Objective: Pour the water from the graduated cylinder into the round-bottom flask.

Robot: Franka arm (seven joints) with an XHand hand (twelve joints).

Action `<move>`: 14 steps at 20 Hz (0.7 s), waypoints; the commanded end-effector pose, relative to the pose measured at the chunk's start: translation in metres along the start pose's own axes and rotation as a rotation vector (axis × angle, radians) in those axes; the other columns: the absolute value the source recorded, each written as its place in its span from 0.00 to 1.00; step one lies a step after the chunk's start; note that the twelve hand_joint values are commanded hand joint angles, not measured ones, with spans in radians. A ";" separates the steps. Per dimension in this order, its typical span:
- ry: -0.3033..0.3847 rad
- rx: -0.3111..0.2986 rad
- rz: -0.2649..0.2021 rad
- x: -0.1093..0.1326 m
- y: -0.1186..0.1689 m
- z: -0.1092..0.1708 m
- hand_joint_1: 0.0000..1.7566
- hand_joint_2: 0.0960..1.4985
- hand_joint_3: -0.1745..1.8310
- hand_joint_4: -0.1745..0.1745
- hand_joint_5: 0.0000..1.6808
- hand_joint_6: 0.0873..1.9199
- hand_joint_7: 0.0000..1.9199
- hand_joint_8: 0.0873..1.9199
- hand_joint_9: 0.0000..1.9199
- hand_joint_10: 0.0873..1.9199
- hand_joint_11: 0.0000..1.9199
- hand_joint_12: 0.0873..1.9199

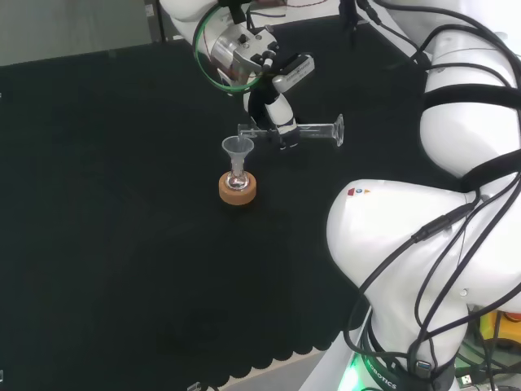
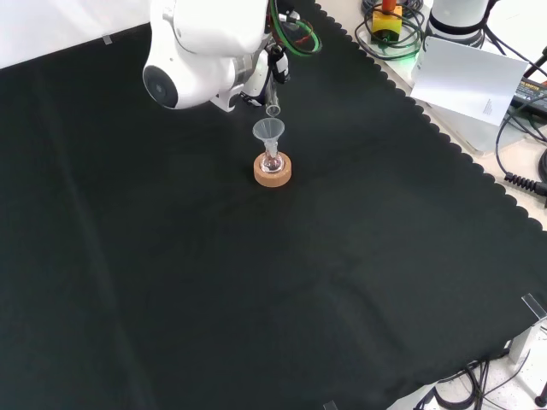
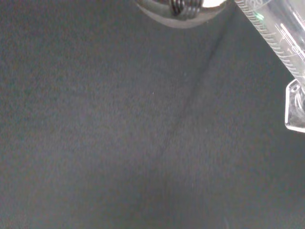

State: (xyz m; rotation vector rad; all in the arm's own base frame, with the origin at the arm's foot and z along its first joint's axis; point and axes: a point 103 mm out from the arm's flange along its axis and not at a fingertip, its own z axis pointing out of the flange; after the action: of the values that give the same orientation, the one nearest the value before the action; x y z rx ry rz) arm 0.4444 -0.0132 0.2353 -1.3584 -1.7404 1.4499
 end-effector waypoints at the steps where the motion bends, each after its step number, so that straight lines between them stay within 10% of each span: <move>1: 0.026 -0.113 -0.024 -0.011 -0.003 0.006 0.86 0.67 0.08 0.02 0.63 0.37 0.51 0.46 0.63 0.40 0.63 0.32; 14: 0.086 -0.331 -0.106 -0.019 -0.014 0.003 0.86 0.67 0.08 0.03 0.63 0.37 0.51 0.46 0.62 0.40 0.63 0.32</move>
State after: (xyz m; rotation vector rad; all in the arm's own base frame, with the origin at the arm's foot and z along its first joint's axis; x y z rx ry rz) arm 0.4420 -0.0327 0.2532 -1.4429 -1.9540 1.1455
